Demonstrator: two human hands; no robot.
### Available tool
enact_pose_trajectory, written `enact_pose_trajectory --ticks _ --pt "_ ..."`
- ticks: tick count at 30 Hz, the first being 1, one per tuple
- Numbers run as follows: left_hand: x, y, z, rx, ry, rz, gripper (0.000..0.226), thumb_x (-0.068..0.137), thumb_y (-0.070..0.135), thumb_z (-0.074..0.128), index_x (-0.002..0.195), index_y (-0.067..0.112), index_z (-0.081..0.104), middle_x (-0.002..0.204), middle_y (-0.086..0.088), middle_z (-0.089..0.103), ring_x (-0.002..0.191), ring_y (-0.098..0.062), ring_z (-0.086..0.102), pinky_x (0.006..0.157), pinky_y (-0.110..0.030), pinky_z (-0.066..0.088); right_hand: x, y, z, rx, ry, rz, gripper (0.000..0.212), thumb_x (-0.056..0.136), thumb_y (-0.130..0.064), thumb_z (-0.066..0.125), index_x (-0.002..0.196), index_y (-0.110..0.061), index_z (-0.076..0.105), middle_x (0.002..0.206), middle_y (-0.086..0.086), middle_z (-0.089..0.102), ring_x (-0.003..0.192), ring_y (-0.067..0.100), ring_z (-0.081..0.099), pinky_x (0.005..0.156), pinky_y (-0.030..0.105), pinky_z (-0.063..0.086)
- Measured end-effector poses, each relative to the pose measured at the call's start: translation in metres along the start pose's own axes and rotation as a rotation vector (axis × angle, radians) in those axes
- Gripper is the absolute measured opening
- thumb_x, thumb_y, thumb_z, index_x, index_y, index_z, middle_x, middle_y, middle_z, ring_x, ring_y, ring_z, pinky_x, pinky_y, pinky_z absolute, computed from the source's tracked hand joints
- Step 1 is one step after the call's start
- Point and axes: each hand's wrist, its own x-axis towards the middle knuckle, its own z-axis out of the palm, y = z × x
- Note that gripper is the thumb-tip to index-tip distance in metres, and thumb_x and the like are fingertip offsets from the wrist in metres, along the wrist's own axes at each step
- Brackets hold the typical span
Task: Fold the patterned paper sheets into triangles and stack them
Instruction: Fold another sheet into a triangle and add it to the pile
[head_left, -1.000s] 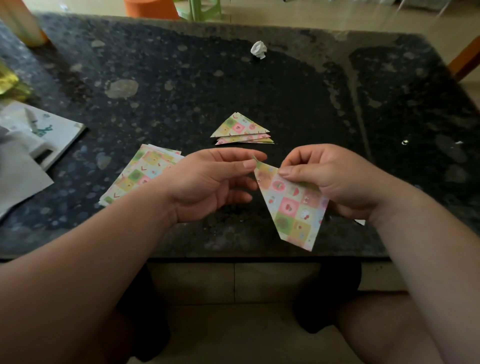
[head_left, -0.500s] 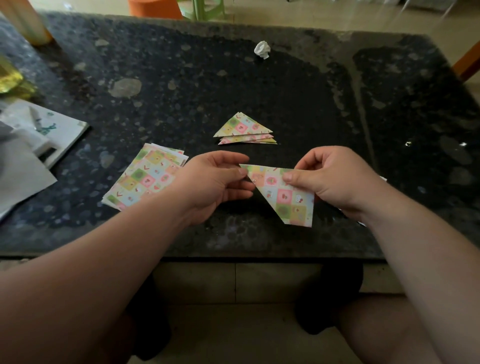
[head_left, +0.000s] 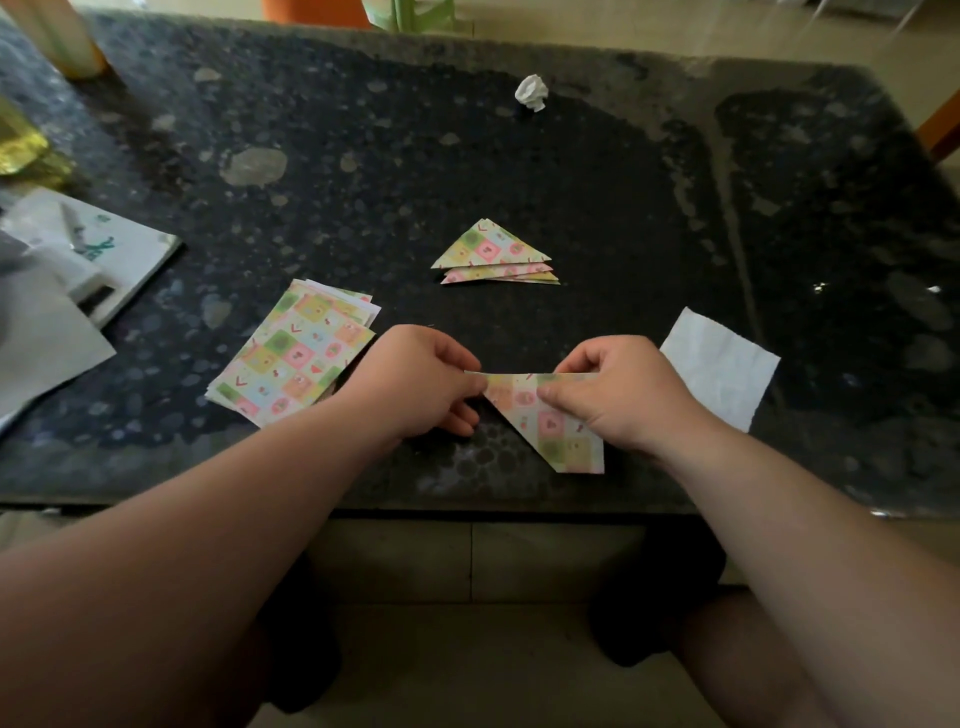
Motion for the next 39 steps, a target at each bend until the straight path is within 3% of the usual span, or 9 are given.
enact_pose_trajectory --ticks 5,10,13,15,17,20,24,30,39 --pt "-0.001 -0.002 -0.007 0.383 0.067 0.083 0.014 0.088 0.035 0.079 0.093 0.026 0.07 0.067 0.004 0.073 0.056 -0.012 0.069 0.057 -0.028 0.055 -0.003 -0.005 0.007 -0.081 0.022 -0.037 0.017 0.088 -0.04 0.08 0.081 -0.027 0.07 0.084 -0.012 0.067 0.077 0.004 0.064 0.059 0.024 0.052" --pt "-0.022 -0.014 -0.002 0.804 0.201 0.351 0.045 0.088 0.051 0.072 0.127 0.031 0.061 0.119 0.01 0.053 0.109 -0.012 0.054 0.094 -0.032 0.051 -0.003 -0.005 0.019 -0.129 0.116 -0.022 0.024 0.091 -0.038 0.075 0.072 -0.025 0.071 0.079 -0.008 0.067 0.077 0.009 0.064 0.058 0.028 0.054" --pt "-0.058 -0.039 0.025 1.092 0.047 0.531 0.084 0.092 0.068 0.052 0.159 0.025 0.025 0.164 0.0 0.018 0.15 -0.024 0.016 0.124 -0.039 0.02 -0.001 -0.004 0.021 -0.158 0.141 -0.025 0.024 0.087 -0.033 0.075 0.067 -0.021 0.069 0.072 -0.003 0.068 0.074 0.013 0.065 0.057 0.03 0.052" --pt "-0.077 -0.056 0.041 1.172 -0.103 0.516 0.1 0.094 0.076 0.031 0.16 0.016 -0.014 0.167 -0.003 -0.025 0.154 -0.024 -0.024 0.127 -0.041 -0.007 -0.001 -0.005 0.022 -0.188 0.13 -0.015 0.023 0.088 -0.033 0.075 0.07 -0.022 0.068 0.073 -0.003 0.067 0.074 0.012 0.064 0.059 0.03 0.053" --pt "-0.079 -0.066 0.043 1.173 -0.082 0.518 0.099 0.095 0.078 0.021 0.152 0.013 -0.026 0.161 -0.006 -0.037 0.147 -0.022 -0.039 0.122 -0.041 -0.019 -0.001 -0.006 0.02 -0.197 0.125 -0.018 0.023 0.087 -0.033 0.077 0.07 -0.021 0.068 0.072 -0.002 0.066 0.071 0.011 0.062 0.054 0.028 0.047" --pt "-0.067 -0.064 0.031 1.095 0.051 0.575 0.096 0.096 0.075 0.026 0.157 0.012 -0.014 0.167 -0.007 -0.02 0.153 -0.025 -0.025 0.124 -0.04 -0.011 -0.001 -0.008 0.019 -0.194 0.121 -0.011 0.022 0.085 -0.034 0.079 0.071 -0.02 0.069 0.073 -0.002 0.066 0.071 0.012 0.061 0.055 0.029 0.047" --pt "-0.06 -0.052 0.027 1.064 0.132 0.69 0.089 0.087 0.065 0.053 0.152 0.007 0.037 0.156 -0.012 0.038 0.148 -0.03 0.03 0.125 -0.046 0.019 -0.001 -0.011 0.026 -0.222 0.123 -0.023 0.015 0.087 -0.03 0.075 0.076 -0.024 0.067 0.081 -0.006 0.063 0.077 0.012 0.058 0.062 0.03 0.053" --pt "-0.064 -0.061 0.034 1.174 -0.028 0.586 0.098 0.097 0.074 0.024 0.157 0.008 -0.017 0.166 -0.01 -0.026 0.152 -0.025 -0.029 0.127 -0.046 -0.008 0.001 -0.012 0.025 -0.248 0.144 -0.063 0.017 0.086 -0.029 0.078 0.077 -0.024 0.065 0.08 -0.005 0.063 0.075 0.011 0.058 0.06 0.031 0.052" --pt "-0.056 -0.062 0.035 1.179 -0.018 0.554 0.095 0.097 0.075 0.017 0.156 0.011 -0.022 0.165 -0.008 -0.029 0.15 -0.023 -0.032 0.126 -0.042 -0.01 0.001 -0.014 0.025 -0.275 0.13 -0.065 0.021 0.087 -0.026 0.078 0.074 -0.022 0.062 0.081 -0.003 0.063 0.074 0.012 0.058 0.052 0.027 0.038"
